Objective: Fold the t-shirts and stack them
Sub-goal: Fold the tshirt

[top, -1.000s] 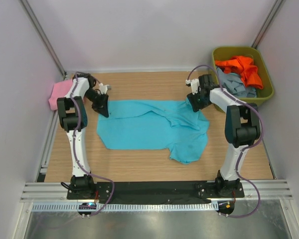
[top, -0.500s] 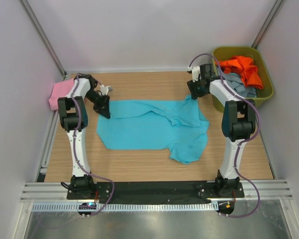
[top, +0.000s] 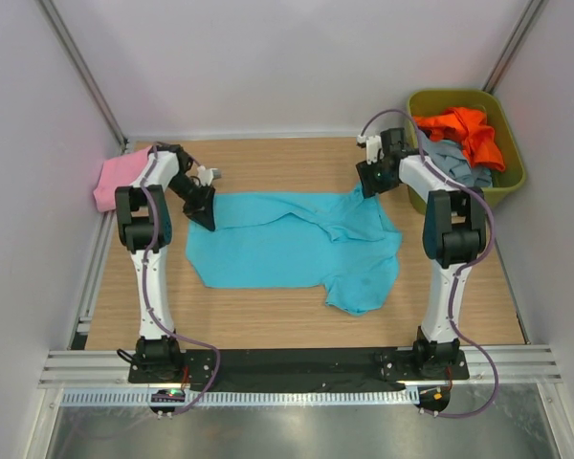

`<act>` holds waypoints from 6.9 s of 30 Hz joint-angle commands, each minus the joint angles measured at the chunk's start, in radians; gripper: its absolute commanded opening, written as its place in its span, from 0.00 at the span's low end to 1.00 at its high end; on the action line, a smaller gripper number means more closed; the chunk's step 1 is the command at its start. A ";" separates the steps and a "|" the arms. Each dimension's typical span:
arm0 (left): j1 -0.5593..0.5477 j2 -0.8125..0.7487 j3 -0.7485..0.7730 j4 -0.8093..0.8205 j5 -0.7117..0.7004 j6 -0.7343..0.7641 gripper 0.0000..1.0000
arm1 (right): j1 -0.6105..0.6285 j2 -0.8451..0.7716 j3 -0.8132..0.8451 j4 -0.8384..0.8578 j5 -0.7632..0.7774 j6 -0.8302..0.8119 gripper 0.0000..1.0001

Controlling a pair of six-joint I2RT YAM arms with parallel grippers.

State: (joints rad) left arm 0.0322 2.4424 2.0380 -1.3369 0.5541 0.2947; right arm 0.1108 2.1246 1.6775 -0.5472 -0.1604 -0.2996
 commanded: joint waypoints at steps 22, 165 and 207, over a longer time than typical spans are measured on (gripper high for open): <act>-0.002 -0.042 0.028 -0.015 -0.005 0.012 0.14 | -0.003 -0.403 -0.398 -0.106 -0.074 0.030 0.38; 0.000 -0.091 -0.027 0.073 -0.003 -0.046 0.13 | 0.357 -0.235 -0.377 -0.068 -0.053 -0.162 0.38; 0.003 -0.043 0.155 0.007 -0.033 0.001 0.12 | 0.204 -0.256 -0.199 -0.011 0.038 -0.033 0.43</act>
State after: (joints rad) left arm 0.0326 2.4092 2.1086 -1.2900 0.5236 0.2775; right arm 0.3645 1.8664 1.3766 -0.6559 -0.2268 -0.3660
